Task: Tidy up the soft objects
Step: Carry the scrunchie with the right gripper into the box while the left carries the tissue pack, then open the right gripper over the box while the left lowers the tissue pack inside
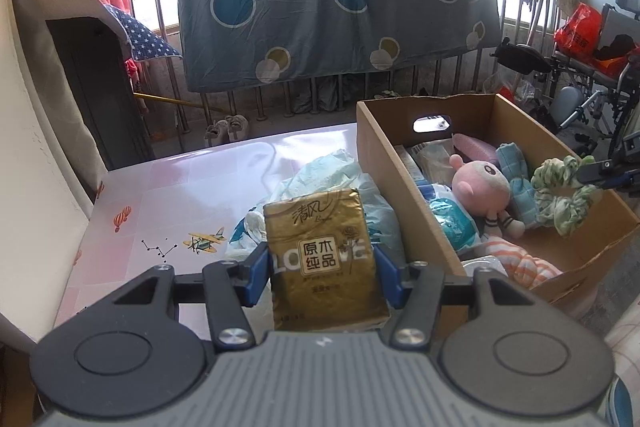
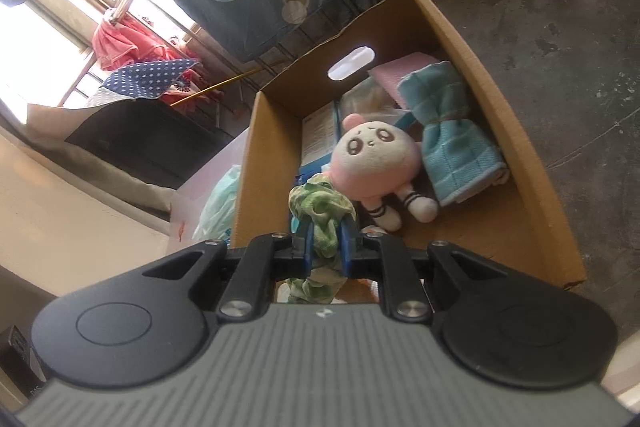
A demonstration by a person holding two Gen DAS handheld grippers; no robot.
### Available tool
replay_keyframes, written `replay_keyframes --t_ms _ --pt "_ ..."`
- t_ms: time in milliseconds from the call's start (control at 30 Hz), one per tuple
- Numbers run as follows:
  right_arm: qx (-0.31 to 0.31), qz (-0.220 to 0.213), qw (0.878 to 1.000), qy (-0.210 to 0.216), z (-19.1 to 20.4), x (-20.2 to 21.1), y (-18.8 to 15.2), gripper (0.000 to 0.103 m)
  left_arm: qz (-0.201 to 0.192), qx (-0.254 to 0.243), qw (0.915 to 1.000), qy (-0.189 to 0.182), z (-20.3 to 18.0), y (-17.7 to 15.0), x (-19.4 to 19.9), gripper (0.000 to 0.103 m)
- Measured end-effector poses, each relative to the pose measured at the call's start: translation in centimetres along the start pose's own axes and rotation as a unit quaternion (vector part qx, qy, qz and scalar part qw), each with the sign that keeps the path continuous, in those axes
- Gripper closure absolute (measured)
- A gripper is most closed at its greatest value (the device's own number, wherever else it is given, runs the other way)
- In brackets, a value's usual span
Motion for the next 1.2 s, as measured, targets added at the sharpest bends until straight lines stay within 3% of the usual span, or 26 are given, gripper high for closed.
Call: replay_keyframes --t_ms 200,400,533,600,700,900,1200 --pt "0.005 0.014 0.999 -0.039 -2.2 -1.4 0.7 0.087 0.007 -0.011 0.9999 -0.002 -1.0 0.3 -1.1 0.047" --pt "0.041 0.078 0.987 -0.135 -4.2 -4.9 0.1 0.081 0.008 -0.036 0.9993 -0.011 -2.5 1.0 -2.1 0.047" --pt "0.07 0.073 0.986 -0.134 -3.6 -4.7 -0.1 0.072 0.003 -0.059 0.9979 -0.025 -4.5 1.9 -2.6 0.046" --pt "0.071 0.062 0.987 -0.128 -3.3 -4.1 0.1 0.07 -0.001 -0.07 0.997 -0.034 -5.7 2.3 -2.7 0.046" --pt "0.065 0.033 0.992 -0.108 -2.7 -2.0 0.4 0.057 -0.008 -0.085 0.9952 -0.048 -7.4 2.9 -2.8 0.046" --pt "0.03 -0.05 0.997 -0.05 -1.1 4.4 0.0 0.052 0.016 -0.108 0.989 -0.1 -11.3 4.4 -3.6 0.046" --pt "-0.003 -0.154 0.987 -0.042 0.3 13.7 -6.2 0.041 0.075 -0.145 0.9735 -0.16 -18.0 6.1 -6.3 0.046"
Point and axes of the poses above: each gripper's, at about its wrist camera, not at the fingertips, and x roughly against the way its jaws point, z to its left, y to its top, the point moved 1 cm from there along -x, roughly the way its jaws point, and after that the axes turned 12 degrees about y, right-handed, at the moved point
